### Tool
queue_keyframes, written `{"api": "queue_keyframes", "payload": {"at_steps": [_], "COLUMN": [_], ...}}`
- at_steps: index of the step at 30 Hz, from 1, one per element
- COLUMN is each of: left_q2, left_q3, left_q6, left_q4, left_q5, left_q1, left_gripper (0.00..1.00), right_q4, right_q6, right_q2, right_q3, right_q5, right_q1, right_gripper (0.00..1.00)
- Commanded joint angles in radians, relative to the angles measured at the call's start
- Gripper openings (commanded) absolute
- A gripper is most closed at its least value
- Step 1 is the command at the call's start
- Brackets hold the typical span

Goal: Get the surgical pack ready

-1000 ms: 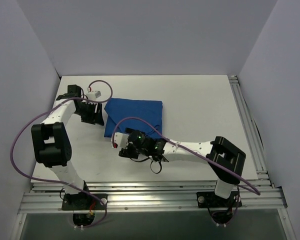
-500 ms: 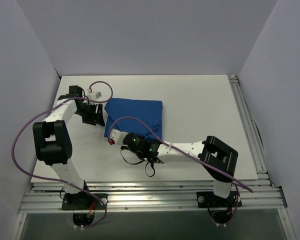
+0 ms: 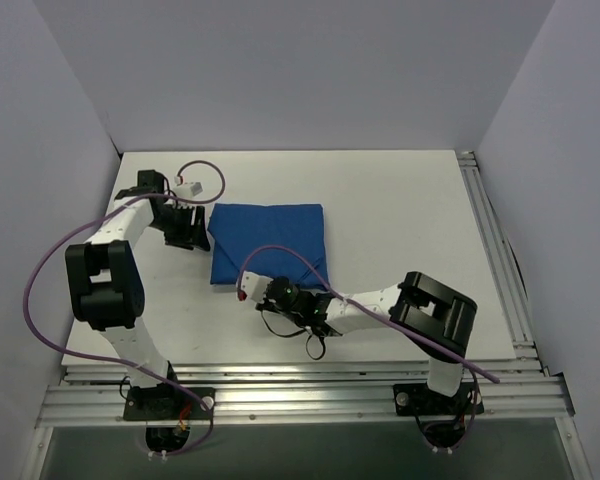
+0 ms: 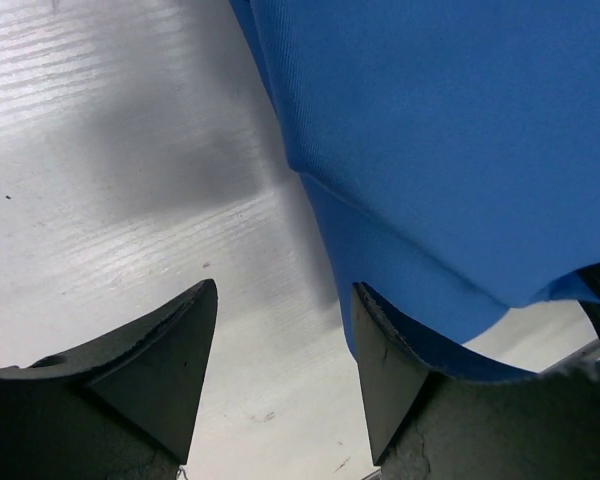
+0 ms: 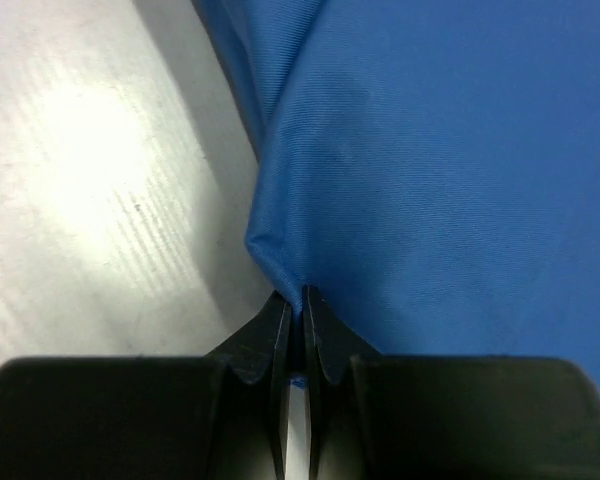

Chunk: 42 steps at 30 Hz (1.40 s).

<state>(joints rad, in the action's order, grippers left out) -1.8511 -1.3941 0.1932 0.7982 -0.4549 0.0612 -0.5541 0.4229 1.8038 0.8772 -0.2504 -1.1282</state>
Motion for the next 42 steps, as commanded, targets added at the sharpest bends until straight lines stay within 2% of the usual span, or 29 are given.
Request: {"api": "queue_keyframes", "payload": {"at_steps": [1,2,5,7,10,13,15,16,19,23,26,31,34,36,39,42], "left_q2": [0.038,0.059,0.102,0.118,0.127,0.122,0.121,0.125,0.187,0.305,0.334,0.375,0.409,0.437,0.451,0.435], "left_q3": [-0.077,-0.092,-0.111,-0.131,-0.154,-0.128,-0.114,-0.093,-0.020,0.133,0.205,0.325,0.397,0.438,0.497,0.530], "left_q6": [0.008,0.012,0.041,0.069,0.123,0.187,0.286,0.310,0.406,0.509,0.597,0.755,0.816,0.845,0.897,0.934], "left_q4": [0.033,0.038,0.048,0.055,0.064,0.026,0.022,-0.005,-0.135,-0.299,-0.356,-0.383,-0.411,-0.468,-0.497,-0.546], "left_q5": [-0.044,-0.048,-0.083,-0.108,-0.145,-0.200,-0.255,-0.269,-0.225,-0.113,-0.065,-0.188,-0.180,-0.144,-0.096,0.001], "left_q1": [0.011,0.009,0.008,0.005,-0.024,-0.050,-0.098,-0.124,-0.185,-0.276,-0.331,-0.342,-0.360,-0.370,-0.389,-0.441], "left_gripper": [0.65,0.65,0.66,0.67,0.78,0.82,0.99,0.94,0.94,0.95,0.99,1.00,1.00,0.99,0.98,0.97], "right_q4": [-0.089,-0.124,-0.158,-0.170,-0.202,-0.198,-0.181,-0.175,-0.162,-0.132,-0.142,-0.165,-0.173,-0.246,-0.366,-0.409], "right_q6": [-0.038,-0.047,-0.103,-0.134,-0.170,-0.190,-0.208,-0.229,-0.292,-0.384,-0.500,-0.581,-0.639,-0.709,-0.760,-0.785], "right_q2": [0.038,0.042,0.048,0.032,-0.003,-0.049,-0.072,-0.101,-0.173,-0.296,-0.385,-0.498,-0.552,-0.586,-0.584,-0.494], "right_q3": [-0.038,-0.047,-0.066,-0.081,-0.106,-0.127,-0.138,-0.142,-0.168,-0.205,-0.245,-0.343,-0.383,-0.434,-0.478,-0.451], "right_q5": [0.045,0.045,0.065,0.091,0.137,0.190,0.247,0.285,0.370,0.450,0.487,0.545,0.546,0.543,0.502,0.481], "right_q1": [0.015,0.021,0.065,0.091,0.110,0.110,0.110,0.110,0.117,0.123,0.143,0.194,0.246,0.274,0.292,0.292], "right_gripper": [0.00,0.00,0.09,0.26,0.36,0.43,0.45,0.46,0.50,0.50,0.43,0.39,0.36,0.35,0.31,0.26]}}
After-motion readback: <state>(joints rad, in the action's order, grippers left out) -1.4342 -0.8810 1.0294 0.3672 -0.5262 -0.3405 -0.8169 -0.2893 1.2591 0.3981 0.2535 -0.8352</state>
